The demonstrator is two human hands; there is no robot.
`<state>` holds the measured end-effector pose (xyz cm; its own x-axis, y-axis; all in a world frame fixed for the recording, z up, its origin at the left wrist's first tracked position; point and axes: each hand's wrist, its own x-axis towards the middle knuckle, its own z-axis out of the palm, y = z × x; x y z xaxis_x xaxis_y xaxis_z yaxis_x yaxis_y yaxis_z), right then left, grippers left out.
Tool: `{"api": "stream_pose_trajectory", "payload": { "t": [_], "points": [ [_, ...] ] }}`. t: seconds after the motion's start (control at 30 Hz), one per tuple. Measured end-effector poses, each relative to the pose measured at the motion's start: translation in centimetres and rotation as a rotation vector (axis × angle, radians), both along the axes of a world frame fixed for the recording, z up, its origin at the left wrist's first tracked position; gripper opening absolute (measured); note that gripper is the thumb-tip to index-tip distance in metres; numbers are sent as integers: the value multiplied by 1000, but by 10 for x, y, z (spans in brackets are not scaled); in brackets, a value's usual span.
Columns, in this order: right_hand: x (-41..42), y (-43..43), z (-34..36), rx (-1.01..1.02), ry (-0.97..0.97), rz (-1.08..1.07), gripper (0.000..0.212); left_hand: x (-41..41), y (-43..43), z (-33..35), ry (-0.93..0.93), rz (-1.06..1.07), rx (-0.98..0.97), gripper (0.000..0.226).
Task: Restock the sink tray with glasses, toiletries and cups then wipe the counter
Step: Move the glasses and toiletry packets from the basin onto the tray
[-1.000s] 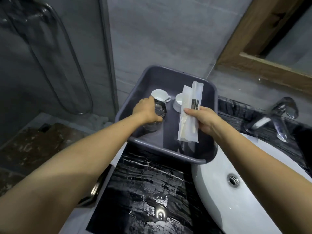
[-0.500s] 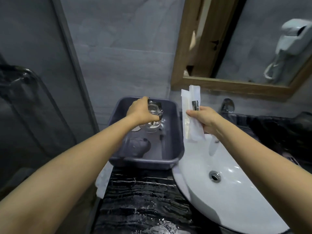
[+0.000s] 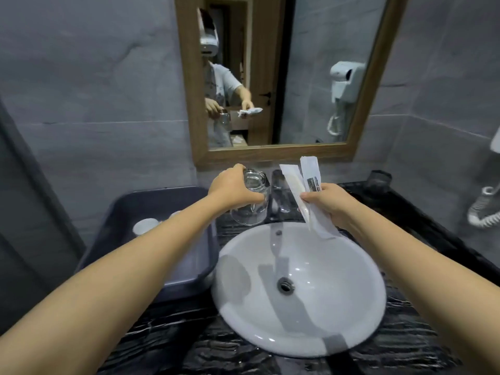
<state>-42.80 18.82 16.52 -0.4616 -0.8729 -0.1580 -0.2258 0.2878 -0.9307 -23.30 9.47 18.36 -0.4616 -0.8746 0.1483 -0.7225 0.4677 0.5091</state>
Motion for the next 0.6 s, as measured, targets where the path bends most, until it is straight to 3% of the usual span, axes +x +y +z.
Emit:
{"api": "stream_pose_trajectory", "payload": {
  "t": [0.17,0.43,0.6],
  "points": [
    [-74,37,-5,8,-18,-70,15,-82,30,-1,-3,-73,-1,71],
    [-194,88,-25,78,-27,-109,18,-213,72,-25,62,-103,66,69],
    [-248,107,-37,115,-65,-141,4,-261,87,-44,28,-99,83,66]
  ]
}}
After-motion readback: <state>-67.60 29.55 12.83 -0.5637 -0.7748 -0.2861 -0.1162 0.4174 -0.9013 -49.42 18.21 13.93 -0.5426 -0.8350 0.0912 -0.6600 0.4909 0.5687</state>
